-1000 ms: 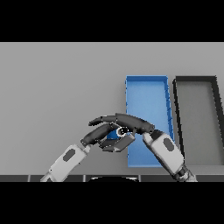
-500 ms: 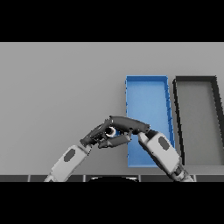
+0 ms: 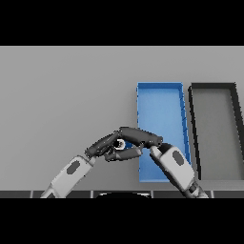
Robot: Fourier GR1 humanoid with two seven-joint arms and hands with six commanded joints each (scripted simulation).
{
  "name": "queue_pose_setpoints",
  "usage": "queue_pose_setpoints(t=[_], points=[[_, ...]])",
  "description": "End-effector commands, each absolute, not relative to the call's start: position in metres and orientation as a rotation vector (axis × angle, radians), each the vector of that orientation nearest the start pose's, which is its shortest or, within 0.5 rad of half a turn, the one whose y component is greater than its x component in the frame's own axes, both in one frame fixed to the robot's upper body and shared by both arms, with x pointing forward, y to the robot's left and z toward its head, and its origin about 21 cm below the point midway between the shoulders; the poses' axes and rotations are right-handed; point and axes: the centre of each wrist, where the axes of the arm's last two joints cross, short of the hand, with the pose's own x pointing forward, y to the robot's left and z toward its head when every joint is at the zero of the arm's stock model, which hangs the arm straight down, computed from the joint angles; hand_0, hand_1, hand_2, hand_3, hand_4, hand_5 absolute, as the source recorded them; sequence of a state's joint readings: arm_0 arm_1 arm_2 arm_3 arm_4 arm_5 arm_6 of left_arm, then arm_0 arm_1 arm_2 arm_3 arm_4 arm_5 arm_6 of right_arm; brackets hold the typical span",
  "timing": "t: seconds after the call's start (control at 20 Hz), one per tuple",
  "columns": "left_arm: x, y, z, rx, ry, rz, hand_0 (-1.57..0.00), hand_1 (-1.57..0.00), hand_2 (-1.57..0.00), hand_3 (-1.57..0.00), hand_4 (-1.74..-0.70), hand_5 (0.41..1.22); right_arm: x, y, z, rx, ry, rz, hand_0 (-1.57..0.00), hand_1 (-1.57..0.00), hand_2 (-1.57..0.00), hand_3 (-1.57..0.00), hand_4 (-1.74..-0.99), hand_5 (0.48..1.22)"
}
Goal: Pick up the blue pipe and place it into the blue bin.
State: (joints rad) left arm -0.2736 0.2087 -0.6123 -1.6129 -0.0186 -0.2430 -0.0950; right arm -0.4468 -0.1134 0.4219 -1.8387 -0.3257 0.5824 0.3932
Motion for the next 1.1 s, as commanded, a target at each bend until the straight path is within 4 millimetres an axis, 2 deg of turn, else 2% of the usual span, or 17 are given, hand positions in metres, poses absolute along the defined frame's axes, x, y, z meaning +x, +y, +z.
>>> queue_pose_setpoints(t=[0.0, 0.2, 0.3, 0.4, 0.55, 0.75, 0.85, 0.9, 1.05], points=[[0.251, 0.111, 0.049, -0.533, -1.700, -1.020, -0.47, -0.44, -0.40, -0.44, -1.14, 1.187, 0.265, -0.103, 0.160, 0.807, -1.591, 1.180, -1.56, -1.56, -1.56, -1.55, -1.491, 1.204], [0.251, 0.115, 0.043, -0.448, -1.643, -1.040, -0.19, -0.18, -0.16, -0.18, -0.97, 0.849, 0.262, -0.102, 0.159, 0.872, -1.656, 1.167, -1.57, -1.57, -1.57, -1.56, -1.495, 1.214], [0.255, 0.115, 0.045, -0.422, -1.631, -1.049, -0.12, -0.12, -0.10, -0.11, -0.91, 0.735, 0.260, -0.103, 0.161, 0.859, -1.666, 1.177, -1.57, -1.57, -1.57, -1.57, -1.496, 1.216], [0.253, 0.112, 0.044, -0.426, -1.628, -1.047, -0.08, -0.07, -0.07, -0.07, -0.89, 0.664, 0.262, -0.101, 0.161, 0.819, -1.657, 1.181, -1.57, -1.57, -1.57, -1.57, -1.495, 1.218], [0.253, 0.112, 0.046, -0.446, -1.605, -1.019, -0.04, -0.04, -0.03, -0.04, -0.89, 0.599, 0.264, -0.100, 0.161, 0.845, -1.663, 1.163, -1.57, -1.57, -1.57, -1.57, -1.490, 1.220], [0.255, 0.112, 0.046, -0.425, -1.567, -1.001, -0.02, -0.01, -0.01, -0.01, -0.90, 0.562, 0.264, -0.105, 0.162, 0.882, -1.665, 1.115, -1.57, -1.57, -1.57, -1.57, -1.489, 1.220], [0.254, 0.113, 0.042, -0.422, -1.553, -0.995, -0.01, -0.01, -0.01, -0.01, -0.90, 0.548, 0.263, -0.106, 0.170, 0.925, -1.623, 1.073, -1.57, -1.57, -1.57, -1.57, -1.491, 1.221], [0.254, 0.113, 0.041, -0.417, -1.539, -0.986, -0.01, -0.01, -0.01, -0.01, -0.91, 0.541, 0.267, -0.107, 0.183, 0.938, -1.632, 1.048, -1.57, -1.57, -1.57, -1.57, -1.541, 1.221], [0.250, 0.111, 0.037, -0.423, -1.524, -0.998, 0.00, 0.00, 0.00, 0.00, -0.91, 0.514, 0.269, -0.115, 0.203, 0.988, -1.589, 0.993, -1.57, -1.57, -1.57, -1.57, -1.639, 1.221]])
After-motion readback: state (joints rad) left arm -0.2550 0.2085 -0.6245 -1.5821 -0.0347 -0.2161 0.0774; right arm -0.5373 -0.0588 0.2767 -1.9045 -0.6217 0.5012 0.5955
